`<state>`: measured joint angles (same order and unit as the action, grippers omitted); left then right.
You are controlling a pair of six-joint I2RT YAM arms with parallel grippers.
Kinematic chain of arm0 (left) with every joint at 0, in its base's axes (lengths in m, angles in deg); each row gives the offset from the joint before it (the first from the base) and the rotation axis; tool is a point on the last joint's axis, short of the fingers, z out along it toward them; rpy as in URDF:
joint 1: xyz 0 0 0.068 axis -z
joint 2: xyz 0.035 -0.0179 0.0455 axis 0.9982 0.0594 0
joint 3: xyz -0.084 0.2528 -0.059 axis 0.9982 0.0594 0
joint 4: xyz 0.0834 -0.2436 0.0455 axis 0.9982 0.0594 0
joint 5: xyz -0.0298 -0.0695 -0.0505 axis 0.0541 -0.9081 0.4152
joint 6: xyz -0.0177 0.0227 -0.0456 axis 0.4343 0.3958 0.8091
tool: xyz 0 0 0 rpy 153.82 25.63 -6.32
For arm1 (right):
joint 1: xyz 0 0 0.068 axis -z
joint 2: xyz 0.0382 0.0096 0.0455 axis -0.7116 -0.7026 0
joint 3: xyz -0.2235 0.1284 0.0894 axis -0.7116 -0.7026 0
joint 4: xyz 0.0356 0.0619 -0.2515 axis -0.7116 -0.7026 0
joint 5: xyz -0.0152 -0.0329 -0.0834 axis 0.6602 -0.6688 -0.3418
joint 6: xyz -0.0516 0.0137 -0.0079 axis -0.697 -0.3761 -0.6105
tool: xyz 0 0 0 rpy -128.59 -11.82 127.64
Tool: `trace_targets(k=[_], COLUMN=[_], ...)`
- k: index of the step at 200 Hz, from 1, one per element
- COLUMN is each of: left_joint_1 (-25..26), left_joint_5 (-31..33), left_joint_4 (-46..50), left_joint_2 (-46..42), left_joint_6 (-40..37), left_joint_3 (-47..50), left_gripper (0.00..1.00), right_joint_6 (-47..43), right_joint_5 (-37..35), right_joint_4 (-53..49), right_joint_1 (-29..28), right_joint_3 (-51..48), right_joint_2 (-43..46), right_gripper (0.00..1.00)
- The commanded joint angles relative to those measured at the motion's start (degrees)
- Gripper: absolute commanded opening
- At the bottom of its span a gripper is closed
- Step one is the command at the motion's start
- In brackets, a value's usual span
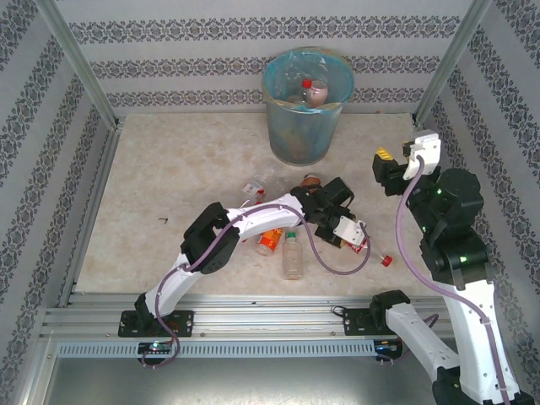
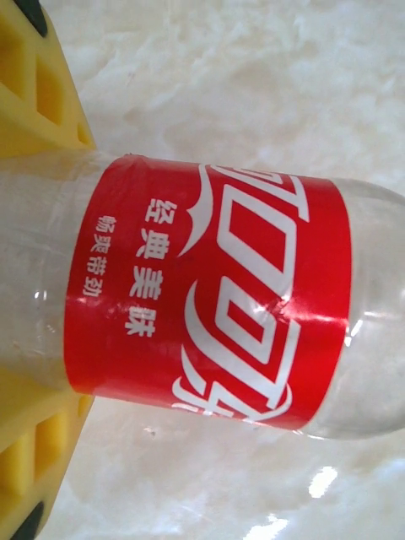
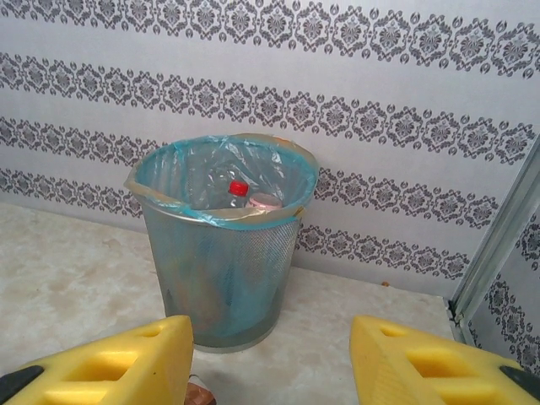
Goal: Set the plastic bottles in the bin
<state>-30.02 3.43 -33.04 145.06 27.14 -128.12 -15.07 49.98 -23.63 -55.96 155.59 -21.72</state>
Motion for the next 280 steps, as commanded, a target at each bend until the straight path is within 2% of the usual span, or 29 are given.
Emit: trace_targets(k=[1,36,40,48,76,91,146,168,184,209,226,244,280], left_joint_1=[0.5,-0.1,-0.1,-0.4,-1.2,-2.2,-6.6,-8.8,-10.5,-11.5,-11.9,-12.7,-14.4], left_joint_5=[-3.1,-1.1,-1.1,-0.5,4.1,6.3,12.5,11.5,7.9,4.6,4.5,4.4,3.1], left_joint_4=[-2.3,-7.9,-9.1,-12.2,-32.1,-38.3,-40.7,-39.7,-41.0,-42.1,-42.2,-43.8,-46.8], left_joint_2=[-5.8,-10.7,-11.4,-13.0,-20.3,-23.1,-30.2,-32.6,-34.2,-36.5,-37.9,-39.6,-43.4], left_joint_6=[4.0,9.4,10.3,12.5,21.4,26.8,46.0,54.3,59.8,62.7,64.3,67.2,70.3], left_joint_3=[-1.5,2.2,3.0,4.9,17.0,20.5,23.9,24.7,25.9,27.4,28.6,30.8,35.7], left_gripper=[0.41,0.31,0.26,0.00,0.00,0.00,0.00,0.00,0.00,0.00,0.00,0.00,0.00], right_joint_6=[-0.5,-0.3,-0.3,-0.4,-0.2,0.2,5.9,9.8,13.2,18.7,21.2,21.6,22.7], right_joint_5=[0.1,1.3,1.3,1.7,2.2,2.5,8.3,13.3,19.7,28.2,30.8,30.1,20.1], right_joint_4=[-0.1,-0.3,-0.4,-0.3,0.6,1.0,0.0,-0.7,-0.8,0.7,2.2,2.1,0.6], right_joint_1=[0.5,0.5,0.5,0.5,0.5,0.5,0.5,0.5,0.5,0.4,0.0,-1.0,-2.1], right_joint_3=[1.5,4.9,5.3,6.2,8.3,9.4,14.8,17.4,19.5,21.8,23.2,24.7,25.8], right_joint_2=[1.0,0.7,0.7,0.5,0.1,-0.5,-4.2,-7.6,-10.6,-15.6,-18.5,-20.6,-21.6], right_gripper=[0.53,0.53,0.53,0.53,0.53,0.54,0.56,0.57,0.60,0.60,0.60,0.60,0.60])
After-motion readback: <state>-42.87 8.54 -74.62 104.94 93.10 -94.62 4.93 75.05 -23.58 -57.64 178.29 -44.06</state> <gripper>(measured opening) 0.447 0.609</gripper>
